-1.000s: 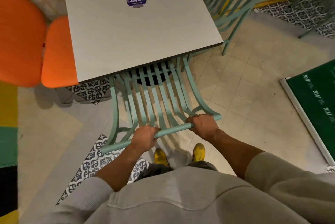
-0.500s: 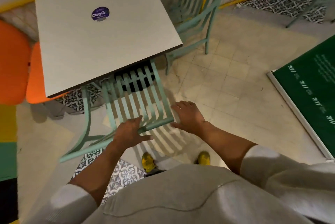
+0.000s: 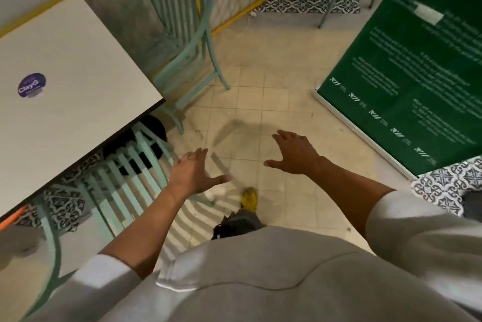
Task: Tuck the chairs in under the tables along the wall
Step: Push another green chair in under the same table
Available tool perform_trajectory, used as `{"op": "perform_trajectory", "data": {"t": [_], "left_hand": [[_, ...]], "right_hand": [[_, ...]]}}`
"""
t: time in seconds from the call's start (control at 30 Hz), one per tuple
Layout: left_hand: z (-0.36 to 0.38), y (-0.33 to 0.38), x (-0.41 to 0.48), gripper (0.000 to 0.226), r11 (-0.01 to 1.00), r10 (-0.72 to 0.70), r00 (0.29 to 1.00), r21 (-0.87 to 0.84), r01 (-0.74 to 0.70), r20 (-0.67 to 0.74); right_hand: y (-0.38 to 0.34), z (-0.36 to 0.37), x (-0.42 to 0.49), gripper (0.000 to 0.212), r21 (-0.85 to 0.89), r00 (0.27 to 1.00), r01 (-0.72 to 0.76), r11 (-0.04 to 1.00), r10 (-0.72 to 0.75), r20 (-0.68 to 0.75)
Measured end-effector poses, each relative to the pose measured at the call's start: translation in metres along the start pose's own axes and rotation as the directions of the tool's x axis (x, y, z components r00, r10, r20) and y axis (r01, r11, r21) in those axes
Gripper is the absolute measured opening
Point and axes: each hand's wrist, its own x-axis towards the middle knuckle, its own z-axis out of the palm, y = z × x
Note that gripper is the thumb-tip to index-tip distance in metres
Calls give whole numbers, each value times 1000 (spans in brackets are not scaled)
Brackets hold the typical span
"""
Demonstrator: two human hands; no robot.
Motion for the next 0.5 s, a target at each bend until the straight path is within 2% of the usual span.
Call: {"op": "perform_trajectory", "data": {"t": [0.17,0.3,0.4,0.5], "left_hand": [[-25,49,58,141,996,71,997,46,-70,-22],[-46,95,117,136,988,131,991,80,-133,31],[-72,126,166,135,987,159,984,-40,-156,85],[-91,150,202,134,969,132,984,-223,-104,115]], "right_hand": [[71,-26,9,103,0,996,-89,996,89,-10],[118,-53,38,102,-46,992,-122,991,122,4],[148,-81,70,102,-19,984,-156,988,157,80],[171,-115,111,105,-6,971,-162,987,161,178]]}}
